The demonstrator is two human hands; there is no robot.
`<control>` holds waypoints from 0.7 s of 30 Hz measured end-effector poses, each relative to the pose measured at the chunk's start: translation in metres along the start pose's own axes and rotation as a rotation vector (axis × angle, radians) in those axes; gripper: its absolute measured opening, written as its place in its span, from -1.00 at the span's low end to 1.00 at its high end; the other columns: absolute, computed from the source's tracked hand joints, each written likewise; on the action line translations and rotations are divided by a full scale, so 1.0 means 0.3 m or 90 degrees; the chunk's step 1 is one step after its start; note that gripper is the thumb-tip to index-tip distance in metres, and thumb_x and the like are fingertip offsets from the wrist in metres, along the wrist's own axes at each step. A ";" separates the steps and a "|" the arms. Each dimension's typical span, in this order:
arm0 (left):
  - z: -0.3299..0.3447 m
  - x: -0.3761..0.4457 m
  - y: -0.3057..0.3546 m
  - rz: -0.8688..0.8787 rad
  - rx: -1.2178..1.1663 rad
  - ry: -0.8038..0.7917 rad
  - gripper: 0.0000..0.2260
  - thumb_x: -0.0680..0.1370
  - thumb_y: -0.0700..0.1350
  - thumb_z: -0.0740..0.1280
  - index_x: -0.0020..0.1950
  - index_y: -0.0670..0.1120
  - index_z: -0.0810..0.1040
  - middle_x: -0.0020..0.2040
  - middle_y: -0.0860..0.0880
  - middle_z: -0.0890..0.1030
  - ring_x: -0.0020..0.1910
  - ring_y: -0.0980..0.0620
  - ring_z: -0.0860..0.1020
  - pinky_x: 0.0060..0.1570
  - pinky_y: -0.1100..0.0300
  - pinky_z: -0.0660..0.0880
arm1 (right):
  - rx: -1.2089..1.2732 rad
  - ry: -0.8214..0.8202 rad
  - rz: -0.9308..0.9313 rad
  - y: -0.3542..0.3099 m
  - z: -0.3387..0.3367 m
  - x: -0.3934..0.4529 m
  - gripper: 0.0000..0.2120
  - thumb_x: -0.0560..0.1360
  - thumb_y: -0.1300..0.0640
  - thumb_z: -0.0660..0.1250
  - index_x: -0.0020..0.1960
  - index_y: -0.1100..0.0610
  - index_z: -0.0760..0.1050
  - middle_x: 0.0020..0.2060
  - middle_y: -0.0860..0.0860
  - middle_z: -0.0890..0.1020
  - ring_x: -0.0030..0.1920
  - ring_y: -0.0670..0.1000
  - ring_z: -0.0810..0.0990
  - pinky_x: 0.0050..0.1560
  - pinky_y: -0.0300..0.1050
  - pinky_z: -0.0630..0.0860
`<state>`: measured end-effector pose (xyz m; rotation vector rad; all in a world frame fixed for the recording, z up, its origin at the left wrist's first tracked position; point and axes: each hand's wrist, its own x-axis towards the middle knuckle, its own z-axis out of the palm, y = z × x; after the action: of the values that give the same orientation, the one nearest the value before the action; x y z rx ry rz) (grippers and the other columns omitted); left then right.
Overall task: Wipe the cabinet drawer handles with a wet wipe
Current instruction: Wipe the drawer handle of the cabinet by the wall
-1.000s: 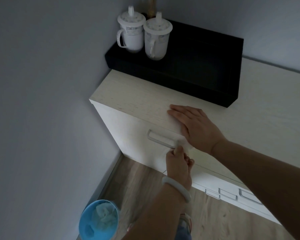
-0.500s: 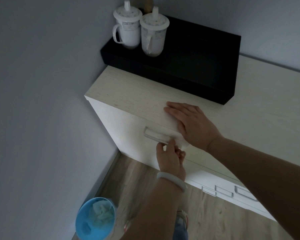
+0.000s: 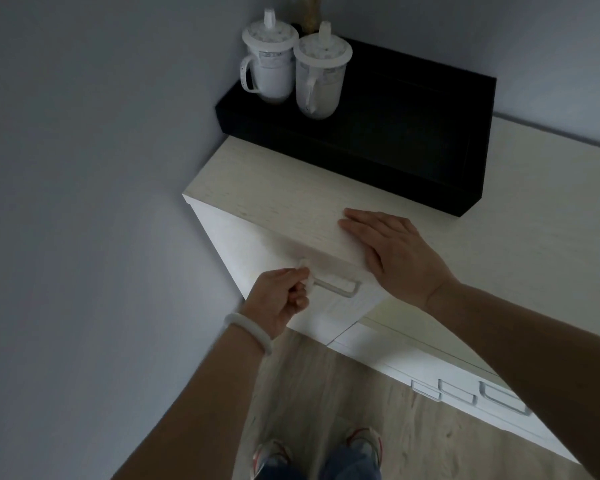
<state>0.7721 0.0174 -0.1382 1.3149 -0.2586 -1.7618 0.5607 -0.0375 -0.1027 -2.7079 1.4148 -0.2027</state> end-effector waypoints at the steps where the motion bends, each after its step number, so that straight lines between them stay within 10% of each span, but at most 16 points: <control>1: 0.011 -0.005 -0.010 0.004 -0.012 0.010 -0.70 0.57 -0.29 0.33 -0.36 -0.15 0.42 -0.45 -0.02 0.31 -0.53 0.12 0.23 -0.51 0.30 0.31 | -0.001 0.003 -0.001 0.000 -0.001 0.000 -0.51 0.58 0.05 -0.01 0.51 -0.02 0.23 0.48 -0.09 0.29 0.44 -0.06 0.27 0.44 -0.13 0.10; 10: 0.131 -0.055 -0.094 -0.019 0.017 0.014 -0.92 0.59 -0.28 0.27 -0.10 -0.19 0.47 -0.43 0.00 0.33 -0.50 0.12 0.25 -0.43 0.27 0.33 | -0.007 -0.003 0.002 -0.004 -0.004 -0.003 -0.50 0.58 0.04 -0.02 0.51 -0.01 0.22 0.49 -0.08 0.28 0.45 -0.04 0.26 0.45 -0.08 0.14; 21: 0.172 -0.079 -0.150 -0.050 0.024 -0.004 -0.79 0.61 -0.24 0.26 -0.24 -0.14 0.40 -0.47 0.03 0.32 -0.50 0.12 0.26 -0.39 0.25 0.34 | -0.022 -0.006 -0.003 -0.005 -0.003 -0.004 -0.50 0.57 0.06 -0.01 0.51 0.02 0.22 0.48 -0.05 0.29 0.45 -0.01 0.28 0.45 -0.02 0.18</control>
<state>0.7053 0.0443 -0.1291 1.3638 -0.2481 -1.8343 0.5611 -0.0357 -0.1018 -2.7362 1.4215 -0.1681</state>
